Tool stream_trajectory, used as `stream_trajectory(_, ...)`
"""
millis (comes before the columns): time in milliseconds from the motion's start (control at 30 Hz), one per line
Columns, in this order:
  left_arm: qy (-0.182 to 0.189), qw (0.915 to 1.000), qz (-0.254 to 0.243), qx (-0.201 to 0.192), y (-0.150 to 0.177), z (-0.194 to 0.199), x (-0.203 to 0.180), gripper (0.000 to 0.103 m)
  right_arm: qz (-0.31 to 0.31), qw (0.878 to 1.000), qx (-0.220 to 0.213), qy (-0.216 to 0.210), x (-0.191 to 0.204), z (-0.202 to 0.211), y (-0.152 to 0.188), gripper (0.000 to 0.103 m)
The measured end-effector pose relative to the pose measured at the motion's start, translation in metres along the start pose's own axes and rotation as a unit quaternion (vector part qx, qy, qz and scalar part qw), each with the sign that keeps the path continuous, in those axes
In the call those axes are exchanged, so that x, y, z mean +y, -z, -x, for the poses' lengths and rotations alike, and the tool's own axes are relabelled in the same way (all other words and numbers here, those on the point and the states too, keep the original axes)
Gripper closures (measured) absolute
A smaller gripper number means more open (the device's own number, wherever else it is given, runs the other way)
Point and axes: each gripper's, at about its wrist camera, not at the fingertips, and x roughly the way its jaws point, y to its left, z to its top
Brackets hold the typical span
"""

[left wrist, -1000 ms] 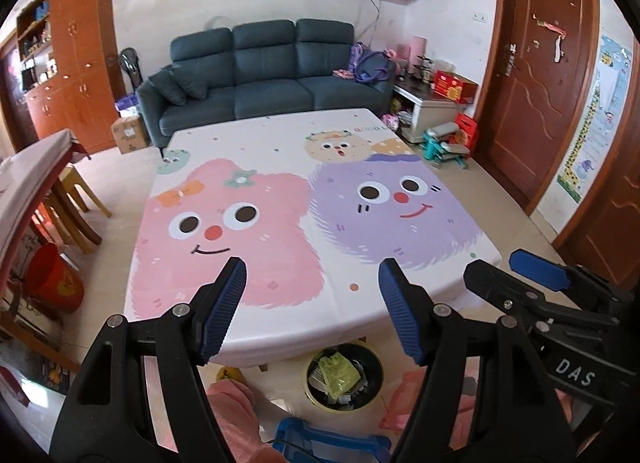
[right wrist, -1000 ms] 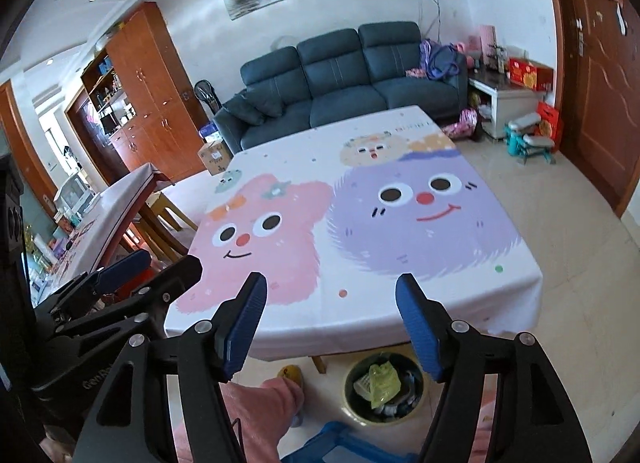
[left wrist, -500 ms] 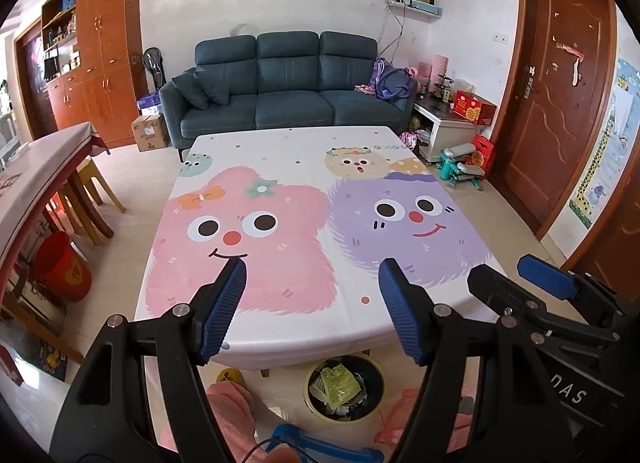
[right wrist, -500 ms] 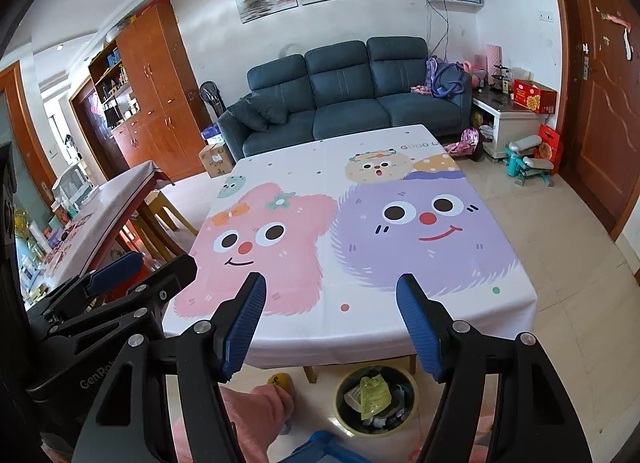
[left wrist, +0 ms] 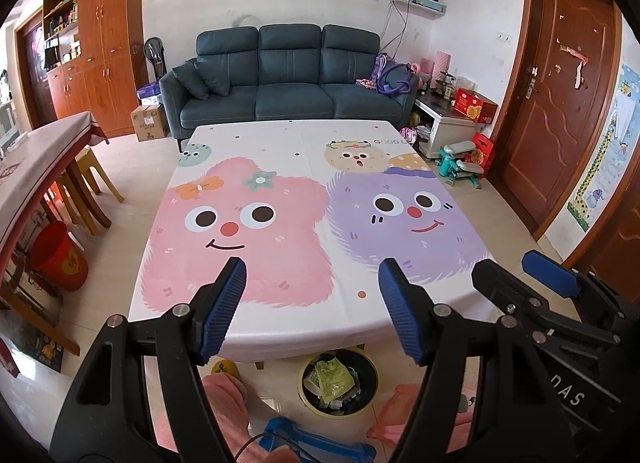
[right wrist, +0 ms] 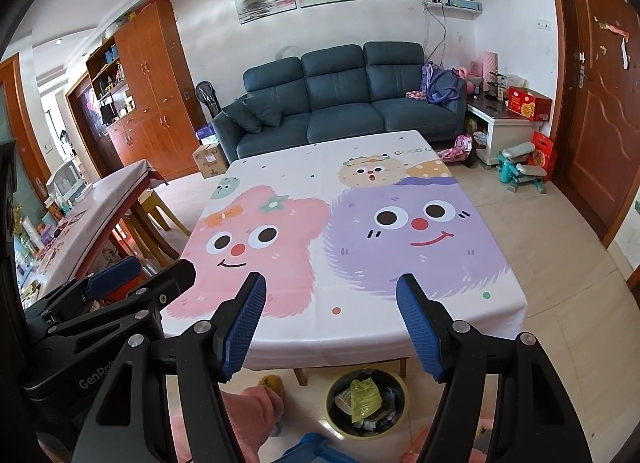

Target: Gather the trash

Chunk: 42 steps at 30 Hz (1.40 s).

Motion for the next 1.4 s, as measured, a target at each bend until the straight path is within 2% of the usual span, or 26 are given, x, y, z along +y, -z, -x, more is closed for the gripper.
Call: stream_trajectory(1400, -0.006, 1.0, -0.001, 0.006, -0.0034, -0.0056, -0.0004, 0.037, 0.003, 1.0, -0.001, 0.006, -0.0062, 0.0018, -0.0054, 0.034)
